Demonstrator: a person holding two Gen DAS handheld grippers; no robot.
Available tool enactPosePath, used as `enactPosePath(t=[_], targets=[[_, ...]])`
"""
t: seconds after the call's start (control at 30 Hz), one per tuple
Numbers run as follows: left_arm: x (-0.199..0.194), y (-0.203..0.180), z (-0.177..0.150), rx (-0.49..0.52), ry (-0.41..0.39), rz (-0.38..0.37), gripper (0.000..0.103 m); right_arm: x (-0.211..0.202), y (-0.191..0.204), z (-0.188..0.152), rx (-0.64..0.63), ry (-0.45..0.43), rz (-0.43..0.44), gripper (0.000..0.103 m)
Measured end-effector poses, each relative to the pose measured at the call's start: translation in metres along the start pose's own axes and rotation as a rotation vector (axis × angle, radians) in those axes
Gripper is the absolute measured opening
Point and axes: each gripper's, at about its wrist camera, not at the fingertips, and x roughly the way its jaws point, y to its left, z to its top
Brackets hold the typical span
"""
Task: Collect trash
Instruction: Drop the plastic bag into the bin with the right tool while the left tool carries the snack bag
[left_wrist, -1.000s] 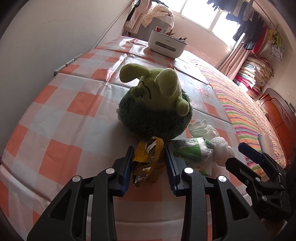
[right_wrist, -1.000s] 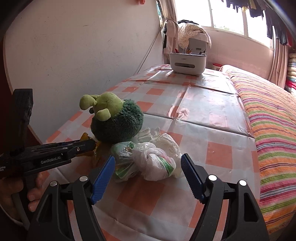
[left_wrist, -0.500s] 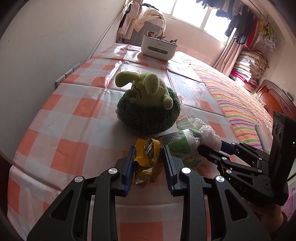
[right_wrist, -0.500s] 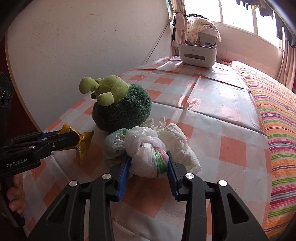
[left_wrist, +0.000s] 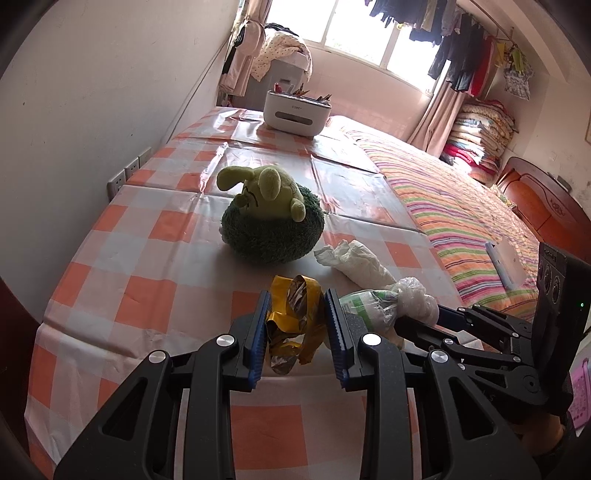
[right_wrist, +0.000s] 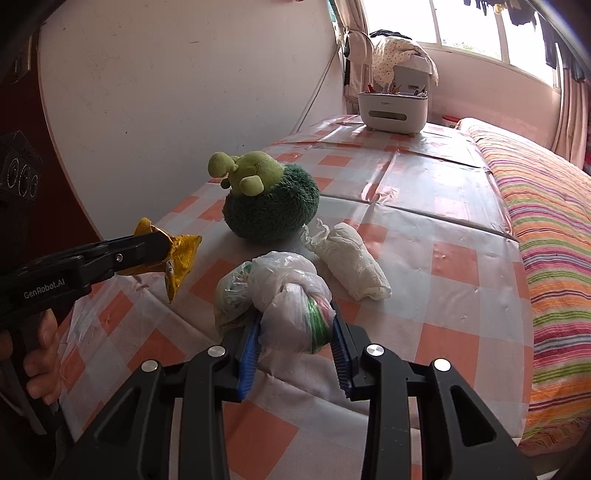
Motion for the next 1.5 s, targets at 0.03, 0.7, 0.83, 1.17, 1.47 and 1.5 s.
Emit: enactPosePath(t=[0.03,0.7,0.83,1.17,1.47,1.5], targets=[[-0.002,-0.002,-0.001,0.005,-0.002,-0.005,0.028,-0.004,0.0,-0.003,0.005,-0.001,-0.001,0.034],[-0.023,-0.069,-0.028,0.153,-0.012,-0.114,0.028,-0.09,-0.027,-0.053,0.095,-0.098,-0.118,0.034],[-0.024,-0.083,-0.033,0.18,-0.007,-0.138,0.028,-0.105,-0.034,-0.064,0.116,-0.114,-0.143,0.034],[-0.021,-0.115,-0.038,0.224,0.005,-0.188,0.028,-0.129,-0.046,-0.08,0.143,-0.137,-0.196,0.034],[-0.016,-0.143,-0.043,0.264,0.018,-0.217,0.028,-0.143,-0.059,-0.09,0.171,-0.148,-0.232,0.034],[-0.016,-0.145,-0.043,0.268,0.021,-0.22,0.028,-0.144,-0.06,-0.091,0.174,-0.15,-0.236,0.034]])
